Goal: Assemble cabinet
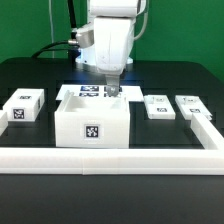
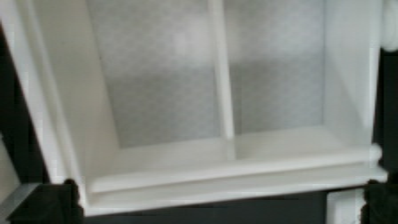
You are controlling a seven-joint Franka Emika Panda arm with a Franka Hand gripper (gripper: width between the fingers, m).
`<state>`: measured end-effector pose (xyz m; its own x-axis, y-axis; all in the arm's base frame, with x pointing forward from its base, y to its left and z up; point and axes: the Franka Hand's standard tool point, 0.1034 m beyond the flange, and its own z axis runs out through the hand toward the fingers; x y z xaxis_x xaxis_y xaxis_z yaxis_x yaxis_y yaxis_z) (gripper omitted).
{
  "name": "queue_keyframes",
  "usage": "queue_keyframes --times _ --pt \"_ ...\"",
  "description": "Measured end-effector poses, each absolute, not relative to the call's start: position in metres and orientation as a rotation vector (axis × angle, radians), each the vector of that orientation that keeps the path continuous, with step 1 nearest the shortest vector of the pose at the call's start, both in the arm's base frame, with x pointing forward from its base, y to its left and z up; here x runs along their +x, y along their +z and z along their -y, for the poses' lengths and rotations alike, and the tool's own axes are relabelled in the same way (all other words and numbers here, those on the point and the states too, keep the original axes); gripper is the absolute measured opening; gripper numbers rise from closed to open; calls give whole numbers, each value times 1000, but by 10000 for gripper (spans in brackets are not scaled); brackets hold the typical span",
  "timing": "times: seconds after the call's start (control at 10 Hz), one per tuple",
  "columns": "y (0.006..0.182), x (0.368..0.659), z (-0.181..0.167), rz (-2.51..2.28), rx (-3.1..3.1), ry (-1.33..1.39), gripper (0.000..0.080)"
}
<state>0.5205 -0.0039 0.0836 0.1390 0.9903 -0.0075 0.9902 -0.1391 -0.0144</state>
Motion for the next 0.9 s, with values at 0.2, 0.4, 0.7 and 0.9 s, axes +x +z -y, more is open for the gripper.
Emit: queue_keyframes --times 0.2,0.4,0.7,0.9 --pt "84 521 4 2047 -2375 23 798" --pt "83 521 4 2047 -2375 24 798" --pt "73 505 12 2122 -2302 21 798" --pt "64 491 10 2123 -2298 18 798"
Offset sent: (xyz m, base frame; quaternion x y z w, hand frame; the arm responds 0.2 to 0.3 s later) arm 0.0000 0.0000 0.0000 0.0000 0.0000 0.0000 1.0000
